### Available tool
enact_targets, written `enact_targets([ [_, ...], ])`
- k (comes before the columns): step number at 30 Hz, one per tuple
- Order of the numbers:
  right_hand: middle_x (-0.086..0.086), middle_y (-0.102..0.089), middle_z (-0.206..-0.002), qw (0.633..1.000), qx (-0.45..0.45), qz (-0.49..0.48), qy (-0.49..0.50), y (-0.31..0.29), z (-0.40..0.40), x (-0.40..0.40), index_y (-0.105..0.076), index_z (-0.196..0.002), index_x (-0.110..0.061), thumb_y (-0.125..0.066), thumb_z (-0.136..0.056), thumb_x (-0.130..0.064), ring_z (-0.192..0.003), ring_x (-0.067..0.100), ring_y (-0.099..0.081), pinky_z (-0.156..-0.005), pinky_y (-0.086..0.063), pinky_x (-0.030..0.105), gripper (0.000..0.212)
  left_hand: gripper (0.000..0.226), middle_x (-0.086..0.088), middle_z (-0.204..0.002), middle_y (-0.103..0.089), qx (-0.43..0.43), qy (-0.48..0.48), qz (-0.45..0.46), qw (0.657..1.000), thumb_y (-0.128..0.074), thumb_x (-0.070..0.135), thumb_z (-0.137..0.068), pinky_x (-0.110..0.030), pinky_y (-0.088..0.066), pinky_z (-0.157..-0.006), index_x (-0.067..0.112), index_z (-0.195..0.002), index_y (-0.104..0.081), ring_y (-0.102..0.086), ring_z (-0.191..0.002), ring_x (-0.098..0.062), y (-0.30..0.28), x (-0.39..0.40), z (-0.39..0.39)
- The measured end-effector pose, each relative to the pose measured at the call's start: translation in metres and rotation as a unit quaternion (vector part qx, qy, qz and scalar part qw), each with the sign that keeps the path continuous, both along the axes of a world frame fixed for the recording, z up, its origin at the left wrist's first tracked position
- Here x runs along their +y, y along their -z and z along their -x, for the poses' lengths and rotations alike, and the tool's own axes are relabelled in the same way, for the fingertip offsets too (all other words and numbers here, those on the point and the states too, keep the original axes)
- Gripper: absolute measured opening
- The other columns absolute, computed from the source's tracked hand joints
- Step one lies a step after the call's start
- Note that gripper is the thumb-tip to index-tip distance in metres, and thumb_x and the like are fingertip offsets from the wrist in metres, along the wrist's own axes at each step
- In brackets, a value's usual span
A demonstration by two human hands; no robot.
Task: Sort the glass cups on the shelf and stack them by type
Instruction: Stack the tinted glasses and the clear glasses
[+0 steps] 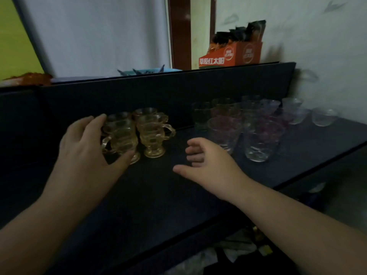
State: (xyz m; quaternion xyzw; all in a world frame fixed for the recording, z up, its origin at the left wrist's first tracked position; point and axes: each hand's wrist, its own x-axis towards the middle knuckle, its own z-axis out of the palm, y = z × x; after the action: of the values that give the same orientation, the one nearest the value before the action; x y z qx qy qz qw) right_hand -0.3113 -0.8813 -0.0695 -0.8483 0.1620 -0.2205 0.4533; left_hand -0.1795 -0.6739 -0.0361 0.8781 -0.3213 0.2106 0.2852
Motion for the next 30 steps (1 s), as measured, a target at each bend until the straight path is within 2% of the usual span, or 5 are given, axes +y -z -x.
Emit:
enact_targets([
  [5, -0.02, -0.056, -0.126, 0.99, -0.017, 0.14, 0.004, -0.012, 0.082, -0.029, -0.049, -0.14, -0.032, -0.077, -0.082, -0.046, -0.114, -0.005, -0.055, -0.098, -0.05, 0.022, 0.066, 0.081, -0.005, -0.142, -0.039, -0.032, 0.079, -0.017, 0.996, -0.058, 0.059, -0.073, -0.04, -0.03, -0.108, 0.02, -0.142, -0.043, -0.034, -0.132, -0.026, -0.003, -0.045, 0.069],
  [10, -0.021, -0.061, -0.117, 0.972, -0.064, 0.221, 0.038, -0.023, 0.149, -0.077, -0.061, -0.128, -0.029, -0.075, -0.082, -0.043, -0.11, -0.004, -0.059, -0.093, -0.052, 0.021, 0.049, 0.084, 0.009, -0.152, -0.024, 0.026, 0.119, -0.051, 0.991, -0.063, 0.059, -0.077, -0.034, -0.025, -0.111, 0.035, -0.148, -0.026, -0.02, -0.139, -0.012, 0.008, -0.108, 0.117],
  [17, -0.024, -0.045, -0.127, 0.95, 0.0, 0.305, 0.067, -0.042, 0.159, -0.13, -0.044, -0.144, -0.03, -0.07, -0.082, -0.055, -0.108, -0.011, -0.044, -0.084, -0.037, 0.005, 0.071, 0.09, 0.005, -0.157, -0.018, 0.055, 0.094, -0.073, 0.991, -0.064, 0.061, -0.078, -0.037, -0.025, -0.113, 0.035, -0.15, -0.018, -0.017, -0.143, -0.017, 0.01, -0.161, 0.119],
  [26, -0.003, -0.039, -0.146, 0.923, 0.091, 0.372, 0.036, -0.054, 0.08, -0.145, -0.027, -0.152, -0.023, -0.053, -0.081, -0.075, -0.133, 0.018, -0.041, -0.104, -0.041, 0.035, 0.091, 0.107, -0.001, -0.157, -0.02, 0.079, 0.102, -0.114, 0.985, -0.053, 0.08, -0.065, -0.042, -0.025, -0.115, 0.028, -0.152, -0.021, -0.021, -0.143, -0.022, -0.001, -0.208, 0.065],
  [30, -0.005, -0.047, -0.13, 0.912, 0.13, 0.39, 0.015, -0.054, 0.063, -0.15, -0.038, -0.14, -0.029, -0.048, -0.078, -0.08, -0.122, 0.017, -0.046, -0.097, -0.046, 0.04, 0.081, 0.092, 0.011, -0.146, -0.034, 0.071, 0.116, -0.084, 0.987, -0.061, 0.07, -0.071, -0.025, -0.032, -0.103, 0.029, -0.147, -0.031, -0.036, -0.122, -0.003, 0.0, -0.214, 0.06],
])
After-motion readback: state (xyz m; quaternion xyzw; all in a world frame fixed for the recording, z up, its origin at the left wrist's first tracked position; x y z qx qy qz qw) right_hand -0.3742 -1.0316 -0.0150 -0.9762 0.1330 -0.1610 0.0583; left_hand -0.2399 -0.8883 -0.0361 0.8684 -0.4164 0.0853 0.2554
